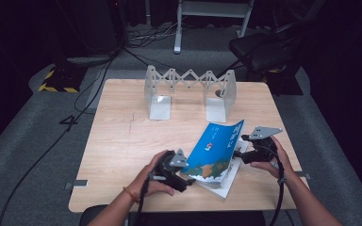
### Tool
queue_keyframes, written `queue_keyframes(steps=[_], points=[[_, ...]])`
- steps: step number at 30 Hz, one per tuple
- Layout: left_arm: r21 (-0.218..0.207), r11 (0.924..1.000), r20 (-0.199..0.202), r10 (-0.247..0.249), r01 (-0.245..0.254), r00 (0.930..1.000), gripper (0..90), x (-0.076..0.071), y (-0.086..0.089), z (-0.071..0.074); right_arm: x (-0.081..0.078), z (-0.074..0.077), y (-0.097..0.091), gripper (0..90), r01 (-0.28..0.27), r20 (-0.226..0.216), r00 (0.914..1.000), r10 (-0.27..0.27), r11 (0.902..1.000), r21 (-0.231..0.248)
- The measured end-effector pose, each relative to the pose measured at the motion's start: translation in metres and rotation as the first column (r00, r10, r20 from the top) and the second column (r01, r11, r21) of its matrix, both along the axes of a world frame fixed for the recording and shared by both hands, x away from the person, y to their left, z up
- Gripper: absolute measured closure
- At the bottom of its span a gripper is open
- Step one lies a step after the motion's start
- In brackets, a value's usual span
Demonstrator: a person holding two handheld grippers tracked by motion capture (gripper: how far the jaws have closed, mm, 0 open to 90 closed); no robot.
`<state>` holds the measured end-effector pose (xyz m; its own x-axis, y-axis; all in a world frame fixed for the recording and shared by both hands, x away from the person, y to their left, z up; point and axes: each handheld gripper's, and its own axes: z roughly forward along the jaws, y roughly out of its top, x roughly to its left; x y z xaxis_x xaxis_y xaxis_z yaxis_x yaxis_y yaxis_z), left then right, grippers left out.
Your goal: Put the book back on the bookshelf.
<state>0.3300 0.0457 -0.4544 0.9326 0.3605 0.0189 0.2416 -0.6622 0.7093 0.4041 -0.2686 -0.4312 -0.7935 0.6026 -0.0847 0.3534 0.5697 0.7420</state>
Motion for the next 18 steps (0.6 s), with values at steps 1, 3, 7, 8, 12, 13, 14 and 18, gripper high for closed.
queue_keyframes(steps=[1, 3, 7, 8, 12, 13, 14, 18], points=[[0.000, 1.0000, 0.000, 0.000, 0.000, 1.0000, 18.9, 0.000, 0.000, 0.000, 0.000, 0.000, 0.000, 23.8, 0.000, 0.000, 1.0000, 0.000, 1.0000, 0.000], [0.007, 0.9997, 0.008, -0.024, 0.024, 0.9997, 18.4, -0.009, -0.023, 0.000, 0.002, 0.001, 0.002, 23.8, -0.001, -0.004, 1.0000, 0.001, 0.9999, 0.017], [0.027, 0.9995, 0.014, -0.018, 0.018, 0.9997, 18.0, -0.017, -0.050, -0.006, 0.004, 0.004, 0.005, 23.8, -0.001, -0.006, 1.0000, 0.002, 0.9996, 0.028], [0.027, 0.9995, 0.014, -0.018, 0.018, 0.9997, 15.8, -0.017, -0.050, -0.006, 0.004, 0.004, 0.005, 23.8, -0.001, -0.006, 1.0000, 0.002, 0.9996, 0.028], [0.012, 0.9990, 0.060, 0.041, -0.042, 0.9973, 15.8, -0.019, -0.064, -0.012, 0.005, 0.007, 0.011, 23.8, 0.007, 0.013, 0.9999, -0.007, 0.9997, 0.022], [0.012, 0.9977, 0.067, 0.065, -0.066, 0.9956, 15.8, -0.018, -0.065, -0.012, 0.004, 0.008, 0.012, 23.8, 0.010, 0.010, 0.9999, -0.010, 0.9996, 0.026], [0.010, 0.9966, 0.075, 0.081, -0.081, 0.9939, 16.0, -0.018, -0.066, -0.013, 0.005, 0.008, 0.013, 23.8, 0.010, 0.014, 0.9998, -0.011, 0.9993, 0.035], [0.028, 0.9908, 0.131, 0.128, -0.133, 0.9831, 22.3, -0.019, -0.066, -0.013, 0.007, 0.010, 0.015, 23.8, 0.017, 0.017, 0.9997, -0.018, 0.9982, 0.057]])
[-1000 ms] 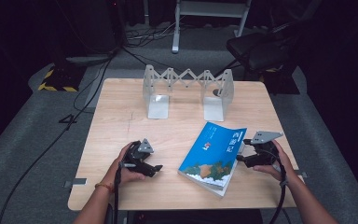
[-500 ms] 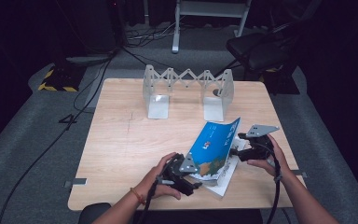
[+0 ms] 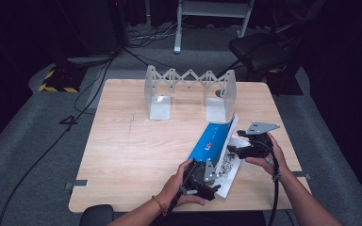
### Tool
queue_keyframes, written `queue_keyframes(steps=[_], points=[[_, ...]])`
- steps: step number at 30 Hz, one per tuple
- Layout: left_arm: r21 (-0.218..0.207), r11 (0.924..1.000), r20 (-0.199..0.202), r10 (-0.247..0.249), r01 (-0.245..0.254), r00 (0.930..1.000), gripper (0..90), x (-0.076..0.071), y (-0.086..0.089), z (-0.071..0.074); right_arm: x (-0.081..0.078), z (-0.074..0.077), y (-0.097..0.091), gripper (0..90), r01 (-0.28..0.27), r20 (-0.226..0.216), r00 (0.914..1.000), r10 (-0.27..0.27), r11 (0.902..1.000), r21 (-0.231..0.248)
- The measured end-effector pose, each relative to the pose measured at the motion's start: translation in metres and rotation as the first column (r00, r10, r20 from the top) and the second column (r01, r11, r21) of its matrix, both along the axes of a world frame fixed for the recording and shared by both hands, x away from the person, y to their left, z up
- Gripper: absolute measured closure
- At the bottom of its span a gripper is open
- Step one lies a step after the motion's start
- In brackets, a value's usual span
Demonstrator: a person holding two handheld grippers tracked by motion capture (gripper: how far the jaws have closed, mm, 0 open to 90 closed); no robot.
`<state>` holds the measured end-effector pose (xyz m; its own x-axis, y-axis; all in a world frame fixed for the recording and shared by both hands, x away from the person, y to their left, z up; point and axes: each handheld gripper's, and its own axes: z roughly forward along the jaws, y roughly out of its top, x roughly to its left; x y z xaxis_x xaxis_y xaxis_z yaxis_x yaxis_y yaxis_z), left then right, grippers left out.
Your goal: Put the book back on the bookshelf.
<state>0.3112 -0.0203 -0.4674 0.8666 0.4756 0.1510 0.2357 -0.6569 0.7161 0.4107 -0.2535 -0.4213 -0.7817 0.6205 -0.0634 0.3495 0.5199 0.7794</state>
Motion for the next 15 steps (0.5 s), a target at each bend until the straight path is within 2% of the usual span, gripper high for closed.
queue_keyframes(steps=[4, 6, 10, 12, 15], points=[[-0.041, 0.9988, 0.009, -0.027, 0.027, 0.9996, 41.5, 0.002, 0.010, 0.007, 0.000, 0.000, 0.000, 23.8, 0.007, 0.003, 1.0000, -0.007, 0.9999, 0.012], [-0.037, 0.9985, 0.042, -0.039, 0.041, 0.9983, 51.2, 0.000, 0.014, 0.012, 0.000, -0.001, -0.002, 23.8, 0.020, 0.002, 0.9998, -0.020, 0.9996, 0.020], [-0.037, 0.9990, 0.089, -0.022, 0.026, 0.9957, 68.1, 0.000, 0.023, 0.023, 0.001, -0.004, -0.008, 23.8, 0.025, 0.005, 0.9997, -0.025, 0.9996, 0.013], [-0.053, 0.9984, 0.083, -0.019, 0.023, 0.9964, 74.7, 0.004, 0.028, 0.029, 0.001, -0.005, -0.012, 23.8, 0.029, 0.006, 0.9996, -0.029, 0.9994, 0.016], [-0.063, 0.9975, 0.075, -0.027, 0.032, 0.9968, 77.6, 0.010, 0.033, 0.036, 0.000, -0.007, -0.019, 25.1, 0.027, -0.008, 0.9996, -0.027, 0.9985, 0.047]])
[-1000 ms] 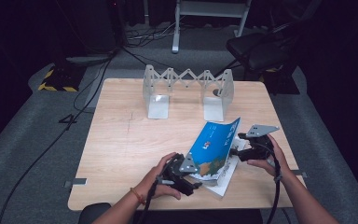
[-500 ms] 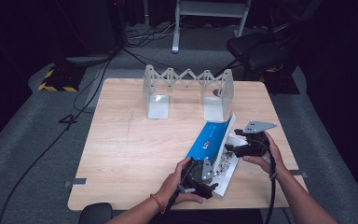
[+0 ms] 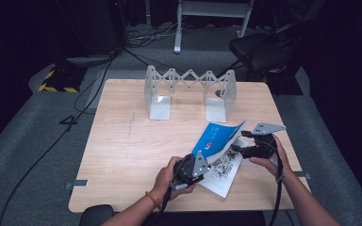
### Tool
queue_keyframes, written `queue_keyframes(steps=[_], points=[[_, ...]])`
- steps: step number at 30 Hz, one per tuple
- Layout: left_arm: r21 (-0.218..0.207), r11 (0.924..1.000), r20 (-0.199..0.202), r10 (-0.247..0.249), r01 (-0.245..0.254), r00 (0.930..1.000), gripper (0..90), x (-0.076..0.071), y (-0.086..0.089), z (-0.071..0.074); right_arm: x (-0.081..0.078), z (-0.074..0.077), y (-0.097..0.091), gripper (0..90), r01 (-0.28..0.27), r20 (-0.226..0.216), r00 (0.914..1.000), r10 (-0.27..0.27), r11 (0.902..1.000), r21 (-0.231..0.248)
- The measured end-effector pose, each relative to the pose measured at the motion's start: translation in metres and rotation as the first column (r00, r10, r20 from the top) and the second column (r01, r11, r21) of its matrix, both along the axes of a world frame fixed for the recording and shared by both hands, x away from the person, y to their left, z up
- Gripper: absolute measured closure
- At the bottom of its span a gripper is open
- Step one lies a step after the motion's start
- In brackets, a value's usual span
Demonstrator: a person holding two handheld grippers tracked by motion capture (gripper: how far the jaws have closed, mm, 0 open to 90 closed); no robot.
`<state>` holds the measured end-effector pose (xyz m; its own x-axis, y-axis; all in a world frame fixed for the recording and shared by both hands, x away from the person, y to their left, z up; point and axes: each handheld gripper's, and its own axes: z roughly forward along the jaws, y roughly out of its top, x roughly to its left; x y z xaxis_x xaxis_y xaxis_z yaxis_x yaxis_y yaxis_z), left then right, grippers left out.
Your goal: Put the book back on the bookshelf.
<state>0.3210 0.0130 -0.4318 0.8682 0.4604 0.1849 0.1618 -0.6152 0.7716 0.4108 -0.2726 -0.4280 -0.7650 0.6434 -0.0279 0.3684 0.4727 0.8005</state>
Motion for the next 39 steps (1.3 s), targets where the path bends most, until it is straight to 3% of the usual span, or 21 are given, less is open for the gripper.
queue_keyframes(steps=[2, 6, 12, 16, 22, 28, 33, 39], points=[[-0.022, 0.9997, -0.016, -0.014, 0.013, 0.9998, 78.1, 0.004, 0.005, 0.001, -0.001, 0.000, -0.004, 27.0, -0.011, -0.005, 0.9999, 0.011, 0.9999, 0.001], [-0.006, 0.9992, -0.007, -0.039, 0.039, 0.9992, 78.2, 0.008, 0.011, 0.002, -0.004, 0.003, -0.015, 29.7, -0.038, 0.001, 0.9993, 0.038, 0.9990, 0.023], [0.073, 0.9940, -0.015, -0.081, 0.082, 0.9966, 78.4, 0.013, 0.029, -0.004, -0.013, 0.021, -0.018, 28.4, -0.102, 0.086, 0.9918, 0.095, 0.9916, 0.080], [0.079, 0.9937, -0.021, -0.078, 0.080, 0.9967, 78.1, 0.016, 0.048, -0.009, -0.019, 0.021, 0.000, 26.1, -0.195, 0.098, 0.9768, 0.190, 0.9802, 0.035], [0.037, 0.9970, -0.037, -0.067, 0.068, 0.9971, 77.9, 0.020, 0.073, -0.006, -0.017, 0.003, 0.031, 23.0, -0.290, 0.044, 0.9559, 0.290, 0.9569, -0.023], [0.019, 0.9967, -0.058, -0.078, 0.079, 0.9953, 77.3, 0.024, 0.086, -0.009, -0.012, -0.008, 0.044, 18.7, -0.300, 0.041, 0.9517, 0.304, 0.9499, -0.088], [0.011, 0.9969, -0.075, -0.077, 0.078, 0.9942, 76.6, 0.026, 0.091, -0.008, -0.011, -0.010, 0.039, 17.2, -0.310, 0.041, 0.9487, 0.313, 0.9478, -0.076], [-0.002, 0.9973, -0.093, -0.073, 0.073, 0.9931, 76.2, 0.028, 0.093, -0.007, -0.013, -0.014, 0.042, 15.2, -0.307, 0.072, 0.9441, 0.322, 0.9378, -0.161]])
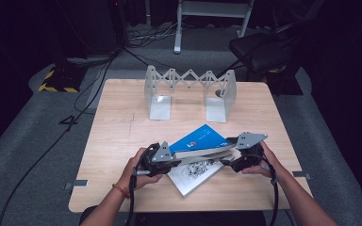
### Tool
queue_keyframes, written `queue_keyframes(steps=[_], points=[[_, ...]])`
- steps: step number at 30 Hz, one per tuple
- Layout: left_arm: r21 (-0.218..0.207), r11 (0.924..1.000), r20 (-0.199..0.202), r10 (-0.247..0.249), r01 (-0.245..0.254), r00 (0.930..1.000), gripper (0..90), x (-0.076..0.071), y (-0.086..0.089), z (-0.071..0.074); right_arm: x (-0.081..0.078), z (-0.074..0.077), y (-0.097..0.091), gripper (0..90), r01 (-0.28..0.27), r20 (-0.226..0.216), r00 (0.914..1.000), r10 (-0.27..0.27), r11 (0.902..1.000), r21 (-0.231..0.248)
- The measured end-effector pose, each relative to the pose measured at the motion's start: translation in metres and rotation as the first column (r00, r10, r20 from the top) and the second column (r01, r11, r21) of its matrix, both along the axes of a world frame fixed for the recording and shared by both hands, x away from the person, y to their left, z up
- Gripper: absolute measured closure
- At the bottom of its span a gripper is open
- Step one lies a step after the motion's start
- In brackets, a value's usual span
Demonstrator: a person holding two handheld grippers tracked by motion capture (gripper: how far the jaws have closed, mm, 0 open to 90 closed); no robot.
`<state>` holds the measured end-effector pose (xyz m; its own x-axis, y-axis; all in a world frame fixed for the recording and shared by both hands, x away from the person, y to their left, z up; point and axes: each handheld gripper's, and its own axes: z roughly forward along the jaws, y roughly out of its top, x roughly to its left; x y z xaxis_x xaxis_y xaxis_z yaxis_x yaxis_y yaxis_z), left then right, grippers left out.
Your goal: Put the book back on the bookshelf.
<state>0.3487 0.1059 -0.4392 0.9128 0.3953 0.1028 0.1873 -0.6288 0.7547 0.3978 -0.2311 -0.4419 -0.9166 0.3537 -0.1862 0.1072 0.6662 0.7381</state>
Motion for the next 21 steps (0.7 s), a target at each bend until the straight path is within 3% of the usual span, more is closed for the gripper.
queue_keyframes(steps=[4, 6, 9, 11, 13, 17, 21], points=[[0.000, 1.0000, -0.002, 0.002, -0.002, 1.0000, 75.9, 0.000, 0.000, 0.000, 0.005, -0.013, 0.007, 15.6, 0.012, 0.033, 0.9994, -0.010, 0.9975, -0.070], [-0.004, 1.0000, -0.004, 0.003, -0.003, 1.0000, 75.9, 0.000, 0.000, 0.000, 0.009, -0.016, 0.008, 17.6, 0.025, 0.049, 0.9986, -0.021, 0.9966, -0.079], [-0.003, 1.0000, -0.013, -0.006, 0.006, 0.9999, 75.2, 0.000, 0.001, -0.002, 0.014, -0.016, 0.004, 38.9, 0.038, 0.069, 0.9970, -0.035, 0.9984, -0.041], [-0.022, 0.9998, -0.044, 0.000, -0.001, 0.9990, 71.8, -0.001, 0.002, -0.002, 0.017, -0.015, -0.001, 46.1, 0.006, 0.041, 0.9991, -0.007, 0.9999, 0.013], [-0.013, 0.9999, -0.050, 0.008, -0.009, 0.9987, 68.6, -0.005, 0.001, -0.002, 0.015, -0.016, -0.001, 51.4, -0.017, 0.062, 0.9979, 0.017, 0.9998, 0.002], [0.058, 0.9981, -0.069, 0.024, -0.020, 0.9974, 39.9, -0.016, -0.016, 0.000, 0.012, -0.011, 0.002, 53.8, -0.025, 0.105, 0.9941, 0.027, 0.9995, -0.019], [0.089, 0.9932, -0.040, 0.079, -0.075, 0.9961, 29.6, -0.028, -0.037, 0.004, 0.011, -0.009, 0.003, 55.6, -0.028, 0.121, 0.9922, 0.030, 0.9994, -0.021]])
